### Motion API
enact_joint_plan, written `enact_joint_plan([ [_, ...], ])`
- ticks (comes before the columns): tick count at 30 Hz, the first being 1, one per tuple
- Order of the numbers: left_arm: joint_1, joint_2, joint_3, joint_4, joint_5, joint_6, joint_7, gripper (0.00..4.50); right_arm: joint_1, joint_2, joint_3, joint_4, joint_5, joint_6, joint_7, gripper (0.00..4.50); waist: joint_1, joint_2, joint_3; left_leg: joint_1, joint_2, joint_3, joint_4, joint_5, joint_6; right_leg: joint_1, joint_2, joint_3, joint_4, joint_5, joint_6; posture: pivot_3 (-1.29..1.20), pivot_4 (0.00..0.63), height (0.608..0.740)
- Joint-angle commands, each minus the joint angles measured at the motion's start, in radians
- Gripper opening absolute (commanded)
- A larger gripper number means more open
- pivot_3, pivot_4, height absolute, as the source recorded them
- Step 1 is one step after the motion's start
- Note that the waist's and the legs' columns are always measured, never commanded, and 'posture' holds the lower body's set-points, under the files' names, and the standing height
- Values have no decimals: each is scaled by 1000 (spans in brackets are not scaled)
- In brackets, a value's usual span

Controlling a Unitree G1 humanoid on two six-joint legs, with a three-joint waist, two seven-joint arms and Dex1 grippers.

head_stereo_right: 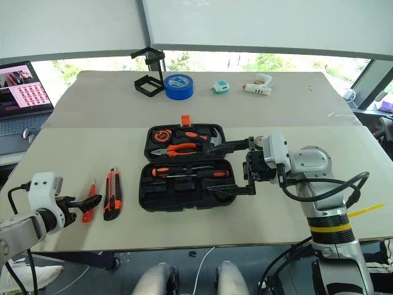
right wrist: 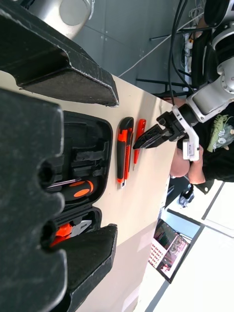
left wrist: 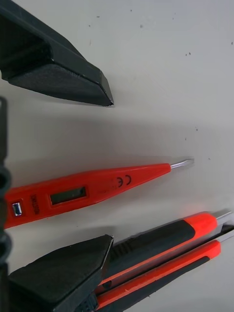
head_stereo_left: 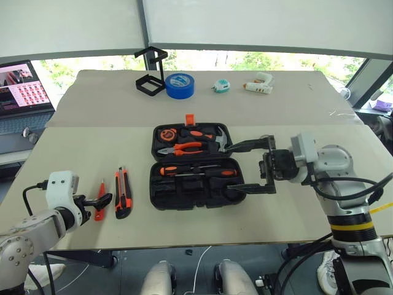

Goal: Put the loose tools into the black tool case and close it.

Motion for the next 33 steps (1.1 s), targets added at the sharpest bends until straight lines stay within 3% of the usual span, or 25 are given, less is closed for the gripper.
enact_joint_plan([
  [1,33,-17,-48,2,57,41,-4,3975,-4,-8,-18,-23,28,-2,5,4500,0,1,0,0,0,0,0,0,0,0,0,0,0,0,0,0,150,740],
  [11,81,-35,-7,-9,111,33,-78,459,0,-19,-26,-16,29,-1,8,4500,0,2,-1,1,0,1,-1,0,0,0,-1,1,0,0,0,0,150,740],
  [16,95,-15,58,-8,142,-40,-177,425,8,-35,-34,-17,28,1,10,4500,-2,2,-1,1,0,1,-1,0,0,0,-2,1,0,0,0,0,150,740],
  [19,108,88,110,9,181,-197,-419,425,19,-59,-60,-17,29,11,-6,4500,-1,1,0,0,0,1,-1,0,0,-2,-1,0,-1,0,-1,0,150,740],
  [22,58,237,56,12,200,-369,-776,425,28,-88,-101,2,30,24,-34,4500,9,0,1,-2,0,-1,-1,1,-1,-3,-1,-3,-1,-1,-3,0,150,740],
  [25,-52,364,-92,25,261,-466,-980,425,25,-126,-131,57,-2,23,-55,4500,22,0,1,-3,-1,0,-1,-2,-8,-3,-4,-4,-2,-4,-11,0,150,740],
  [27,-190,411,-256,35,315,-491,-1072,425,31,-156,-134,84,-25,16,-58,4500,24,1,1,-3,-3,2,-1,-2,-7,-2,-5,-3,-3,-4,-10,0,150,740],
  [29,-363,397,-432,64,396,-505,-1134,425,40,-187,-127,97,-44,15,-52,4500,23,3,2,-3,-4,4,-1,0,1,-1,-6,-2,-5,-2,-6,0,150,740],
  [33,-683,227,-722,189,559,-500,-1188,425,63,-237,-123,116,-85,24,-59,4500,16,1,3,-9,-5,7,0,1,3,-2,2,0,-7,2,3,0,150,740],
])
